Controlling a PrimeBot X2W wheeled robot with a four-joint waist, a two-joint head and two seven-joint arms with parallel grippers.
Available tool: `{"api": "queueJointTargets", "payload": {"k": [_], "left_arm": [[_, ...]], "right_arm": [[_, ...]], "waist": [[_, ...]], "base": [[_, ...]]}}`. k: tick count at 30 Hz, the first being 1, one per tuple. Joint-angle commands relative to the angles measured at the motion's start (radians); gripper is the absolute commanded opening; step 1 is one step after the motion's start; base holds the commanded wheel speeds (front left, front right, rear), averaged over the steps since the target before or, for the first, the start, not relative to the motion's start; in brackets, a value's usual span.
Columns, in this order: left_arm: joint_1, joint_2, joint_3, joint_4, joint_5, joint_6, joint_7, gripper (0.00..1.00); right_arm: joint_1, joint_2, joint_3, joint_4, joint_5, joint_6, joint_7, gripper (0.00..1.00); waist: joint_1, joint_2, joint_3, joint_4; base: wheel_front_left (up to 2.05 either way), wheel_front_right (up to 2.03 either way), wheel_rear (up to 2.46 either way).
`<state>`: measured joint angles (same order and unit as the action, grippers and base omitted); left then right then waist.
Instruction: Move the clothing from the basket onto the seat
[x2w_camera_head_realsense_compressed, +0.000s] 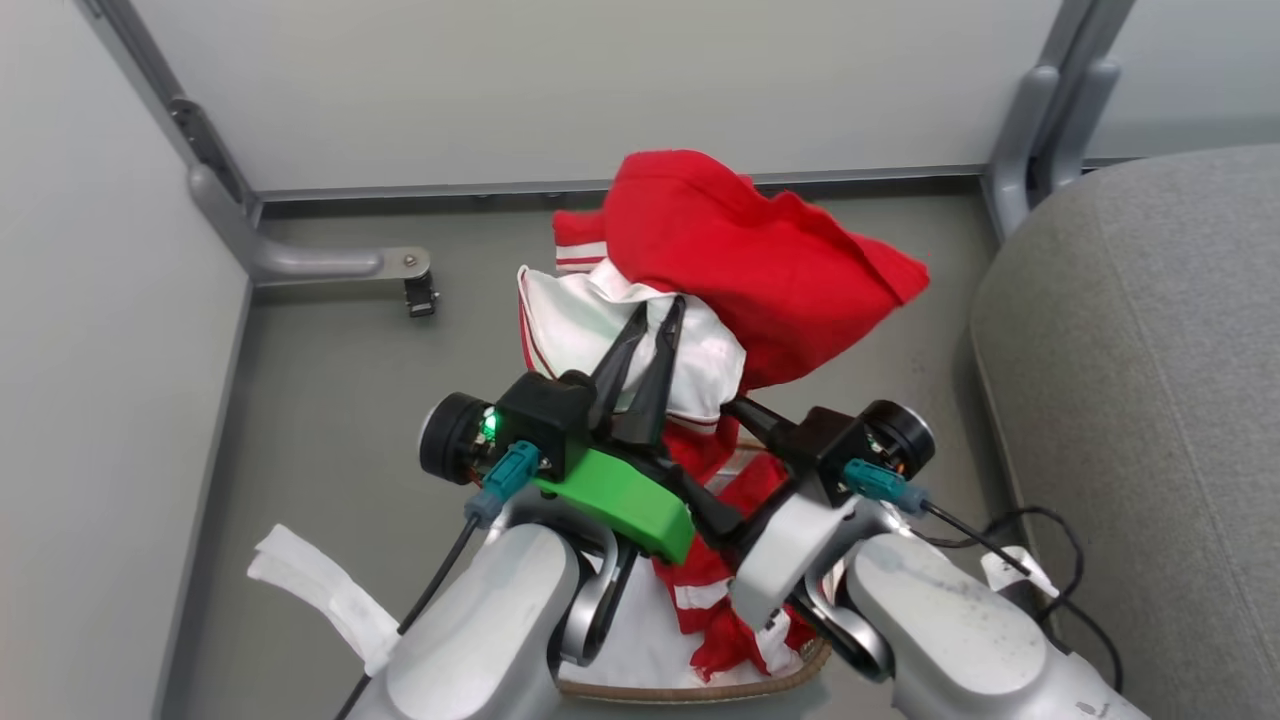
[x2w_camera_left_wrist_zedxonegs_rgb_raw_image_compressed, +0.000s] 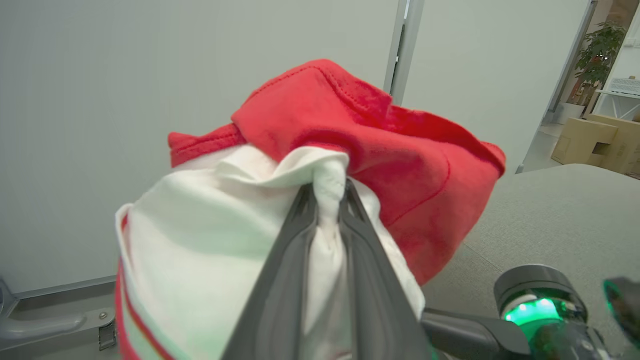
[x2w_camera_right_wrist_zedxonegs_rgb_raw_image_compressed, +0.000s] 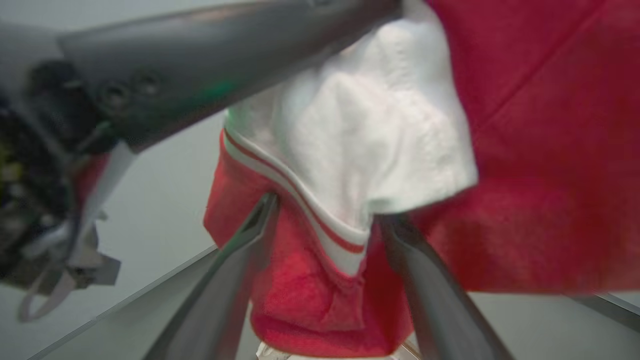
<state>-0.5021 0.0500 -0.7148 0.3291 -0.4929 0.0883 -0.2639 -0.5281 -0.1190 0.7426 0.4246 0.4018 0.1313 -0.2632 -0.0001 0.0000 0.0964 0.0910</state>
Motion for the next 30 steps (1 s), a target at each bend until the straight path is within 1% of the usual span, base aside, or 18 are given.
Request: {"api": "queueJointTargets", "payload": {"k": [1,4,7,8,9,10,11,14,16,22,23,27,30], "left_arm": [[-0.017,0.002,-0.019,-0.003,-0.018,0.011,-0.001,0.0],[-0.023,0.002,-0.03,-0.002,-0.023,0.024,-0.001,0.0],[-0.019,0.002,-0.017,-0.012,-0.004,0.04,-0.001,0.0],[-0.015,0.002,-0.013,-0.014,0.007,0.046,-0.001,0.15],[-0.008,0.002,-0.004,-0.017,0.019,0.052,-0.001,0.38],[0.0,0.002,-0.003,-0.012,0.024,0.052,-0.001,0.81],[0.003,0.002,0.003,-0.011,0.037,0.052,-0.001,1.0],[0.013,0.003,0.021,-0.003,0.062,0.051,-0.001,1.0],[0.02,0.002,0.032,0.009,0.084,0.047,-0.001,1.0],[0.026,0.003,0.057,0.034,0.126,0.026,-0.001,1.0],[0.02,0.003,0.056,0.04,0.139,0.017,-0.001,1.0],[0.011,0.005,0.063,0.062,0.173,-0.003,-0.001,1.0],[0.014,0.005,0.068,0.076,0.186,-0.015,-0.001,1.0]], "right_arm": [[-0.023,0.015,0.009,0.028,0.021,-0.001,-0.002,0.0],[-0.029,0.027,-0.014,0.04,0.044,-0.001,-0.002,0.0],[-0.009,0.024,-0.036,0.036,0.044,-0.001,-0.002,0.0],[0.0,0.019,-0.046,0.032,0.044,-0.001,-0.002,0.0],[0.009,0.014,-0.055,0.024,0.041,-0.001,-0.002,0.0],[0.014,0.011,-0.064,0.016,0.038,-0.001,-0.002,0.0],[0.019,0.007,-0.076,0.004,0.034,-0.001,-0.002,0.0],[0.036,-0.004,-0.116,-0.037,0.019,-0.001,-0.002,0.0],[0.056,-0.009,-0.142,-0.063,0.011,-0.001,-0.002,0.0],[0.09,-0.023,-0.201,-0.138,-0.01,-0.001,-0.002,0.0],[0.095,-0.026,-0.213,-0.149,-0.015,-0.001,-0.002,0.0],[0.123,-0.02,-0.268,-0.179,-0.012,-0.001,-0.002,0.0],[0.141,-0.017,-0.289,-0.192,-0.016,-0.001,-0.002,0.0]], "waist": [[0.0001,0.0,0.009,0.033],[0.0001,0.0,0.014,0.042],[0.0001,0.0,0.02,0.035],[0.0001,0.0,0.022,0.029],[0.0001,0.0,0.024,0.018],[0.0001,0.0,0.026,0.009],[0.0001,0.0,0.028,-0.006],[0.0001,0.0,0.034,-0.056],[0.0001,0.0,0.038,-0.101],[0.0001,0.0,0.061,-0.261],[0.0001,0.0,0.067,-0.289],[0.0001,0.0,0.08,-0.394],[0.0001,0.0,0.086,-0.466]], "base": [[0.0,0.0,0.0],[0.0,0.0,0.0],[0.0,0.0,0.0],[0.0,0.0,0.0],[0.0,0.0,0.0],[0.0,0.0,0.0],[0.0,0.0,0.0],[0.0,0.0,0.0],[0.0,0.0,0.0],[0.0,0.0,0.0],[0.0,0.0,0.0],[0.0,0.0,0.0],[0.0,0.0,0.0]]}}
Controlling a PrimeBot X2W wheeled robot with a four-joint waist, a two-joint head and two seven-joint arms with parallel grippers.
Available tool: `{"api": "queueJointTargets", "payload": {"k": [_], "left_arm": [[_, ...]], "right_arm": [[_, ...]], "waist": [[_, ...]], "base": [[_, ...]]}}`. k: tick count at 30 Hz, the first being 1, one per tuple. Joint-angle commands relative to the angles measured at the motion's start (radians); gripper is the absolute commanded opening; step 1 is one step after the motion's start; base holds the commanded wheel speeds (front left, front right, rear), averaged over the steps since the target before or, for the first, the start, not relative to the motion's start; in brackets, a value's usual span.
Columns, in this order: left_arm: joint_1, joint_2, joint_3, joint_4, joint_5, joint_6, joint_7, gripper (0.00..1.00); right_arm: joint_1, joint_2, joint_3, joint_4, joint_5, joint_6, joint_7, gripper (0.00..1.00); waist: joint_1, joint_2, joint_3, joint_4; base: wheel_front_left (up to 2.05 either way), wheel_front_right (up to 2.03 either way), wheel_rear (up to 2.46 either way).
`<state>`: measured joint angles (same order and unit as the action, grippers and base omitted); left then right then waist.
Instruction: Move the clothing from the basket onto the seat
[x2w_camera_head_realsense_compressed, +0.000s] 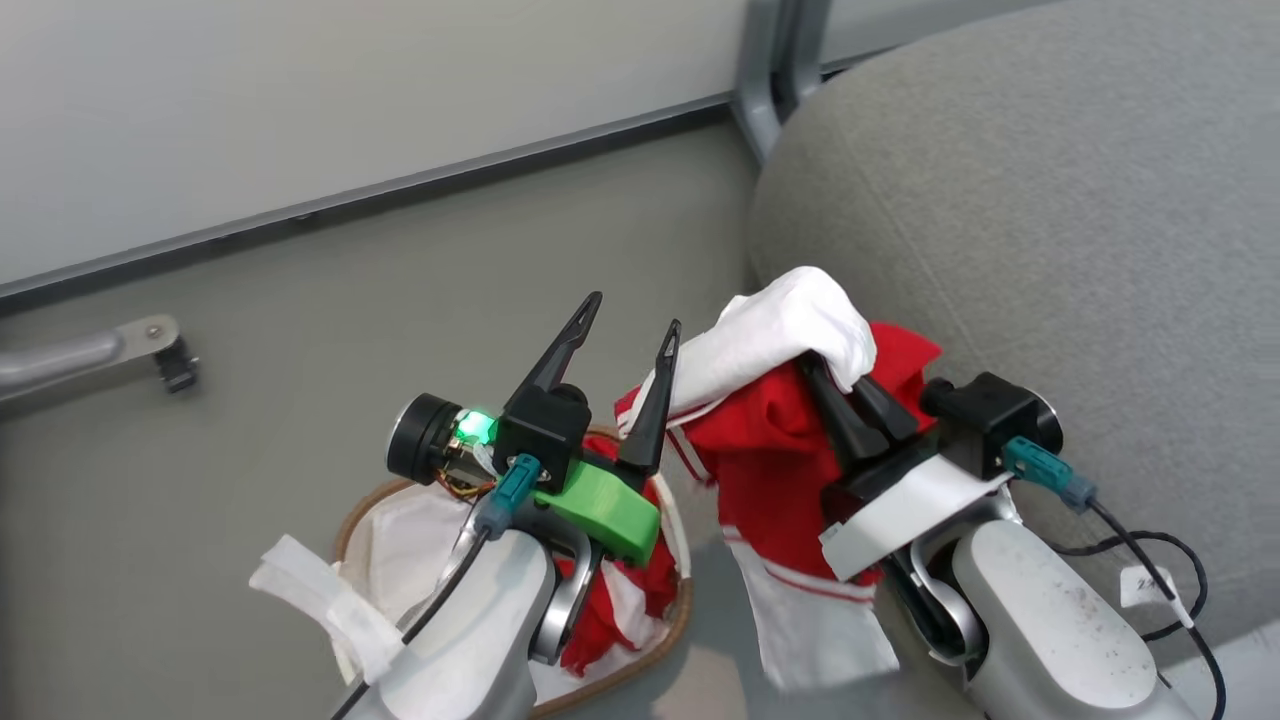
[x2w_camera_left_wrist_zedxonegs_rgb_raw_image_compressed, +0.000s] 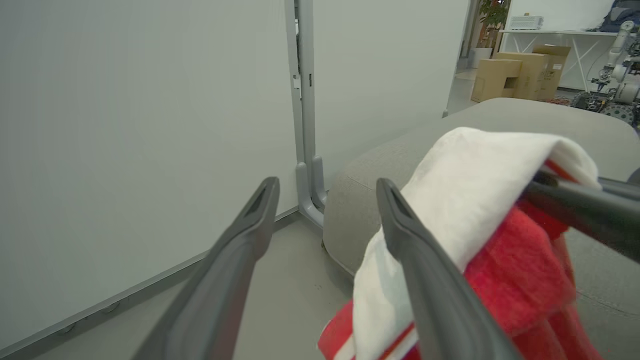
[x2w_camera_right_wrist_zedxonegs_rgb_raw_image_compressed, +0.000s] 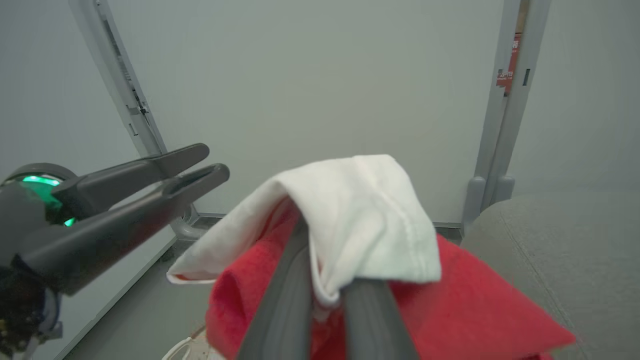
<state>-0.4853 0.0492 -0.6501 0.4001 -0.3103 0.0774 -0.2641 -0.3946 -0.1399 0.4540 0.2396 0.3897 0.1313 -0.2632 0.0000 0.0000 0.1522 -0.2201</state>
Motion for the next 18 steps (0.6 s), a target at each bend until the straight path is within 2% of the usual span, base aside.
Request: {"api": "queueJointTargets", "payload": {"k": [1,9,14,18], "left_arm": [[-0.006,0.006,-0.006,0.012,0.018,-0.013,-0.001,1.0],[-0.008,0.005,0.001,0.049,0.048,-0.035,-0.001,1.0],[-0.025,0.005,-0.001,0.072,0.061,-0.048,-0.001,1.0],[-0.032,0.005,0.001,0.087,0.077,-0.056,-0.001,1.0]], "right_arm": [[0.017,0.002,-0.01,-0.011,-0.005,-0.001,-0.002,0.0],[0.041,0.004,-0.041,-0.028,-0.008,-0.001,-0.002,0.0],[-0.002,-0.005,-0.124,-0.021,-0.013,-0.001,-0.002,0.0],[-0.084,-0.05,-0.178,-0.004,-0.048,-0.001,-0.002,0.0]], "waist": [[0.0,0.0,0.032,-0.177],[0.0,0.0,0.058,-0.304],[0.0,0.0,0.096,-0.319],[0.0,0.0,0.138,-0.305]], "base": [[0.0,0.0,0.0],[0.0,0.0,0.0],[0.0,0.0,0.0],[0.0,0.0,0.0]]}}
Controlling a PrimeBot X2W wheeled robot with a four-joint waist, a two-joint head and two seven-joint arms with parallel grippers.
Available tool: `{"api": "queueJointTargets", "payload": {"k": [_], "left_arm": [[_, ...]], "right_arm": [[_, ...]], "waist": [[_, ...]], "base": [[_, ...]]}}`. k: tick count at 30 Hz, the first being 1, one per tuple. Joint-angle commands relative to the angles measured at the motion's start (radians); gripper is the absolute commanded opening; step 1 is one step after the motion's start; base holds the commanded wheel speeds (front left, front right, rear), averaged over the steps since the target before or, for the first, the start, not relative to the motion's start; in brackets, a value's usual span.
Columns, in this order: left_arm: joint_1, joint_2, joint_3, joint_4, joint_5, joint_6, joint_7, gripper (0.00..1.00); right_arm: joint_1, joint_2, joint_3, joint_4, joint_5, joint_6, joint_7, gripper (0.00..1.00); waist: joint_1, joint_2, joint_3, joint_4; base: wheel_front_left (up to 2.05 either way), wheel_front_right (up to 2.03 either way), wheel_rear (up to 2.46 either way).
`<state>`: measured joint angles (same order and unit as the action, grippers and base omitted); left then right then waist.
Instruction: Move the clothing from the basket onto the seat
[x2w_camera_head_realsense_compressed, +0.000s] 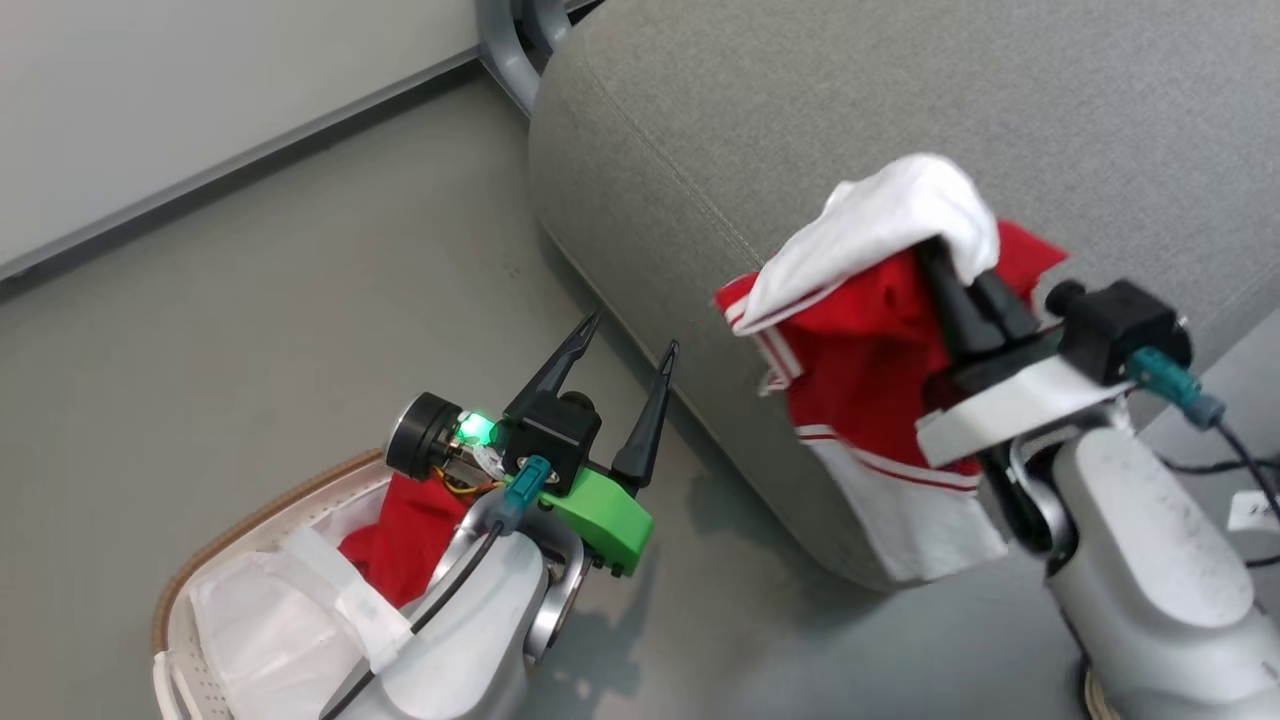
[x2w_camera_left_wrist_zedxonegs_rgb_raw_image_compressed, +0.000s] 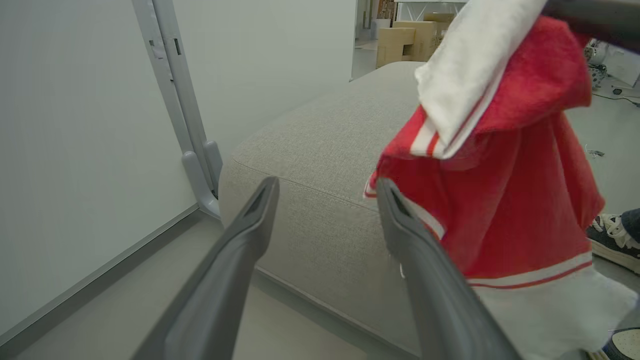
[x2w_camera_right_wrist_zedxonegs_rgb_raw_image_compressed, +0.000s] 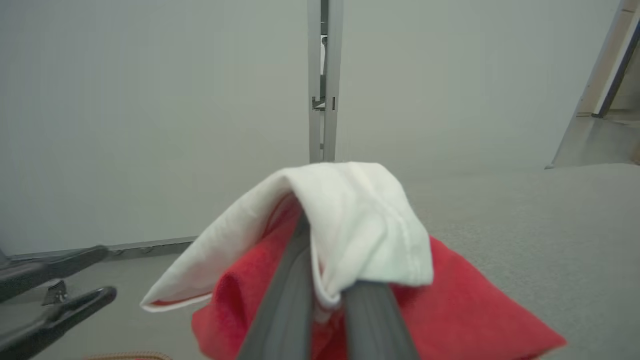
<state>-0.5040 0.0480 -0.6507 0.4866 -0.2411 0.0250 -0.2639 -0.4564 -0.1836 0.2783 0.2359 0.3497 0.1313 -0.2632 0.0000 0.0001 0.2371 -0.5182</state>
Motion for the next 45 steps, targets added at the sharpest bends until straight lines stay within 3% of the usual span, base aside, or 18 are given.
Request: {"api": "queueJointTargets", "payload": {"k": [1,11,16,22,29,30,31,32,45], "left_arm": [[-0.015,0.006,0.004,0.005,0.009,-0.004,-0.001,1.0],[-0.053,0.034,0.004,0.034,0.05,-0.023,-0.001,1.0],[-0.104,0.042,-0.013,0.045,0.075,-0.035,-0.001,1.0],[-0.138,0.044,-0.013,0.052,0.08,-0.031,-0.001,1.0],[-0.147,0.043,-0.007,0.058,0.071,-0.022,-0.001,1.0],[-0.148,0.043,-0.004,0.059,0.07,-0.019,-0.001,1.0],[-0.149,0.044,-0.002,0.059,0.07,-0.017,-0.001,1.0],[-0.149,0.047,0.0,0.059,0.07,-0.014,-0.001,1.0],[-0.079,0.075,0.069,0.04,0.053,0.012,-0.001,1.0]], "right_arm": [[-0.046,-0.017,-0.002,0.004,-0.013,-0.001,-0.002,0.0],[-0.443,-0.212,-0.005,0.097,-0.089,-0.001,-0.002,0.0],[-0.615,-0.284,-0.069,0.21,-0.122,-0.001,-0.002,0.0],[-0.698,-0.301,-0.168,0.375,-0.167,-0.001,-0.002,0.0],[-0.59,-0.25,-0.238,0.551,-0.2,-0.001,-0.002,0.0],[-0.568,-0.24,-0.251,0.571,-0.211,-0.001,-0.002,0.04],[-0.55,-0.233,-0.267,0.583,-0.216,-0.001,-0.002,0.32],[-0.523,-0.218,-0.286,0.598,-0.22,-0.001,-0.002,1.0],[-0.195,-0.127,-0.428,0.474,-0.205,-0.001,-0.002,1.0]], "waist": [[0.0,-0.0001,0.064,-0.002],[0.0,-0.0001,0.202,0.065],[0.0,-0.0001,0.276,0.119],[0.0,-0.0001,0.339,0.171],[0.0,-0.0001,0.374,0.21],[0.0,-0.0001,0.375,0.214],[0.0,-0.0001,0.374,0.218],[0.0,-0.0001,0.373,0.22],[0.0,-0.0001,0.276,0.241]], "base": [[0.0,0.0,0.0],[0.0,0.0,0.0],[0.0,0.0,0.0],[0.0,0.0,0.0],[0.0,0.0,0.0],[0.0,0.0,0.0],[0.0,0.0,0.0],[0.0,0.0,0.0],[0.0,0.0,0.0]]}}
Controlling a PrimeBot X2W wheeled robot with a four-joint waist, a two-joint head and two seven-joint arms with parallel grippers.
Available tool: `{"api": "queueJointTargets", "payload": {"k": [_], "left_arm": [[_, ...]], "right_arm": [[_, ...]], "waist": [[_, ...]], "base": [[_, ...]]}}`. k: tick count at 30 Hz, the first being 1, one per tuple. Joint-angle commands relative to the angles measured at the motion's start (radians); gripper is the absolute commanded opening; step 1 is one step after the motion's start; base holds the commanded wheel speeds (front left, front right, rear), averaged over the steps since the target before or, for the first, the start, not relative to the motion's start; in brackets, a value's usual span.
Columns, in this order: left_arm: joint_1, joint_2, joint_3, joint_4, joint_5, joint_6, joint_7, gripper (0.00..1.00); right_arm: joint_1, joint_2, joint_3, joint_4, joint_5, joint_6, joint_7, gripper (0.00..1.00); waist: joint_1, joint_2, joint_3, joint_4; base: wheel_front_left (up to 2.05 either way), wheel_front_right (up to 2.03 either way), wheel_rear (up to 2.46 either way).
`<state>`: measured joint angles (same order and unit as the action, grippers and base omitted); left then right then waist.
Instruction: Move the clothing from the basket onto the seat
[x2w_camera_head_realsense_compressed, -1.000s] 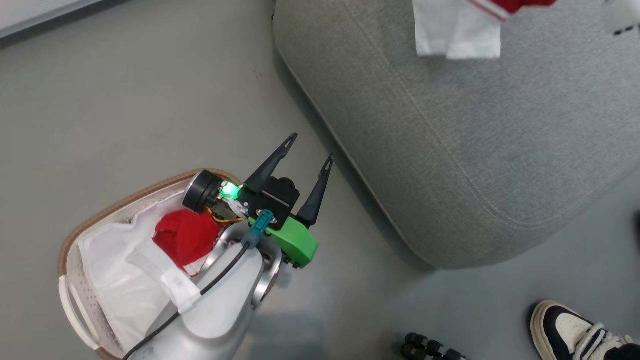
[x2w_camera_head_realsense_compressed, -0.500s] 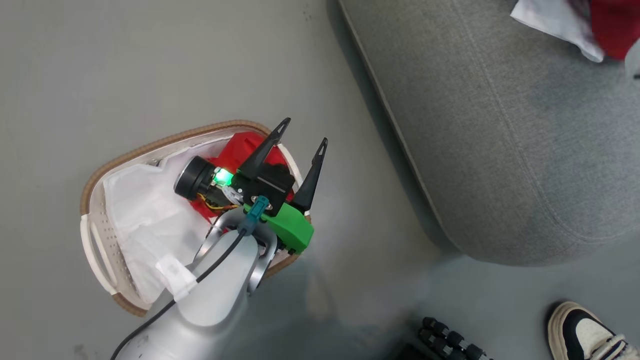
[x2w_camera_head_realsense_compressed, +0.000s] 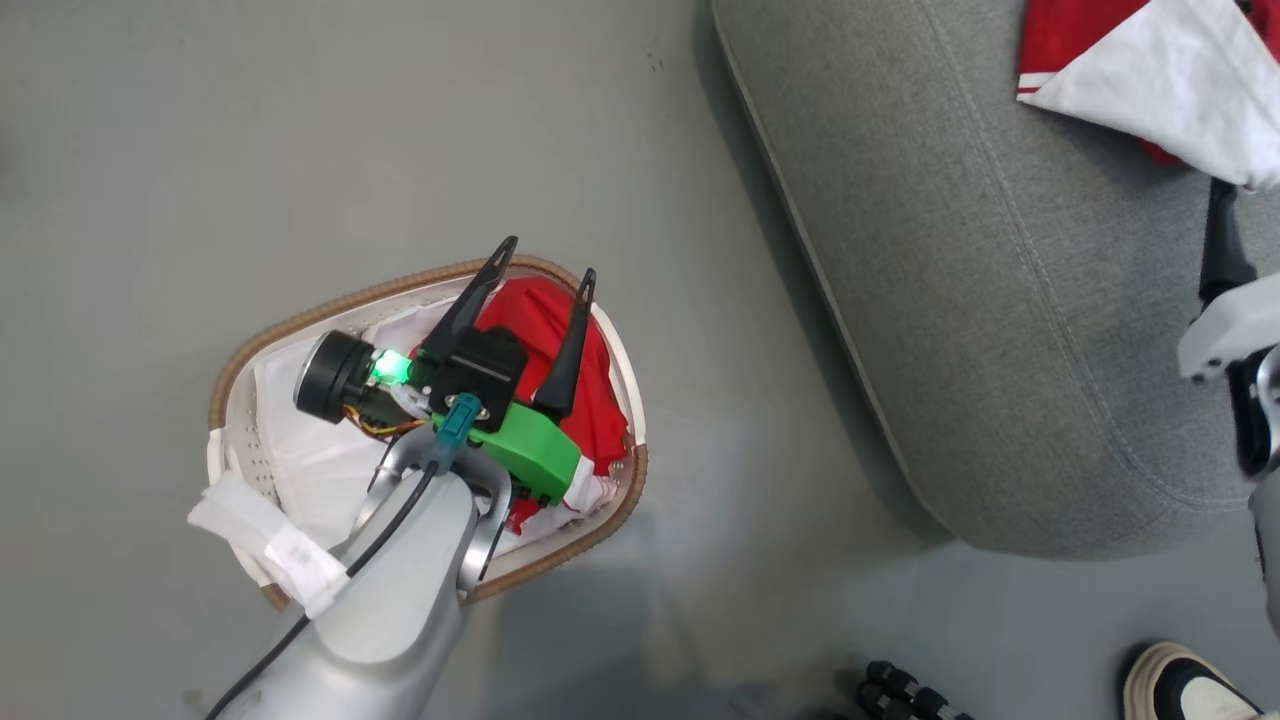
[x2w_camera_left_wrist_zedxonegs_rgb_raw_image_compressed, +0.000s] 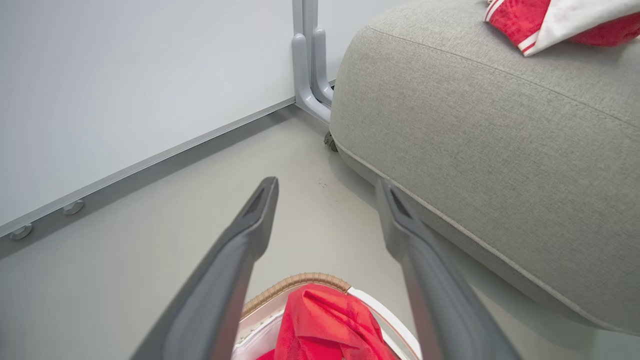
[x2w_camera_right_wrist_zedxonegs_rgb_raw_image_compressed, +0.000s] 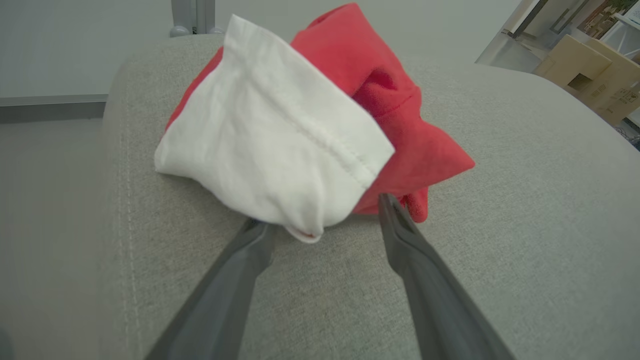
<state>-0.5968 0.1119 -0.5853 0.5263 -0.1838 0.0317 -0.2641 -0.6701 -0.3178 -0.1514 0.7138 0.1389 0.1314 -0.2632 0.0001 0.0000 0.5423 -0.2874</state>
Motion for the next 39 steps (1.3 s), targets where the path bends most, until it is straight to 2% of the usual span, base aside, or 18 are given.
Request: {"api": "queueJointTargets", "payload": {"k": [1,11,21,28,39], "left_arm": [[0.022,0.011,0.012,-0.002,-0.007,0.006,-0.001,1.0],[0.142,0.012,0.138,-0.053,-0.03,0.042,-0.001,1.0],[0.274,0.011,0.318,-0.107,-0.021,0.071,-0.001,1.0],[0.358,-0.007,0.423,-0.113,0.0,0.06,-0.001,1.0],[0.501,-0.036,0.557,-0.168,0.047,0.02,-0.001,1.0]], "right_arm": [[0.044,0.011,0.013,-0.01,0.002,-0.001,-0.002,1.0],[0.218,0.097,0.083,-0.188,0.057,-0.001,-0.002,1.0],[0.234,0.178,0.18,-0.283,0.063,-0.001,-0.002,1.0],[0.29,0.19,0.24,-0.33,0.069,-0.001,-0.002,1.0],[0.409,0.206,0.233,-0.317,0.099,-0.001,-0.002,1.0]], "waist": [[-0.0001,0.0,-0.04,0.013],[-0.0001,0.0,-0.171,0.092],[-0.0001,0.0,-0.278,0.194],[-0.0001,0.0,-0.352,0.243],[-0.0001,0.0,-0.438,0.254]], "base": [[0.0,0.0,0.0],[0.0,0.0,0.0],[0.0,0.0,0.0],[0.0,0.0,0.0],[0.0,0.0,0.0]]}}
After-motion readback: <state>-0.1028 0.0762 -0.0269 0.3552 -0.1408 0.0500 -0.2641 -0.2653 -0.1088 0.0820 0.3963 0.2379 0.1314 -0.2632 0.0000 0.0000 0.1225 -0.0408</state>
